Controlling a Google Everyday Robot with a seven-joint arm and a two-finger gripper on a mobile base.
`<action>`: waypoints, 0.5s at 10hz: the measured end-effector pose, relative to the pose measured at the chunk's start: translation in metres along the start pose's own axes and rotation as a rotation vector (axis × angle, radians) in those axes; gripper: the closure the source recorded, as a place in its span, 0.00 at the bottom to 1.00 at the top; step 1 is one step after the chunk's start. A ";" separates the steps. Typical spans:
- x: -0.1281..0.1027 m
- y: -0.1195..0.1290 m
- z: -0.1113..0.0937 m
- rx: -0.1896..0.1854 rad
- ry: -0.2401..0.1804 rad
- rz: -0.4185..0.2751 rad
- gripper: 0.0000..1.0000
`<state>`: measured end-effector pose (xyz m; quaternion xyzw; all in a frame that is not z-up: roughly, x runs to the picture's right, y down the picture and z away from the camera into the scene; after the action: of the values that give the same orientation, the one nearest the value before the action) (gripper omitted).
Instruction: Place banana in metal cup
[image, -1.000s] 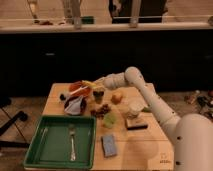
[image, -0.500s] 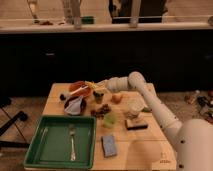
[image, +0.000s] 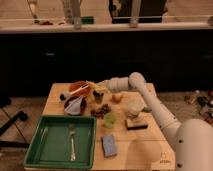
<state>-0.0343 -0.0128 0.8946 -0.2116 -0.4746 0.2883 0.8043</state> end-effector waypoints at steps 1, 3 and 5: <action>0.000 0.000 0.001 0.000 0.000 -0.001 0.78; -0.001 0.000 0.002 -0.001 -0.003 -0.003 0.55; -0.001 0.000 0.002 -0.001 -0.009 -0.002 0.35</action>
<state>-0.0361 -0.0131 0.8946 -0.2104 -0.4787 0.2881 0.8022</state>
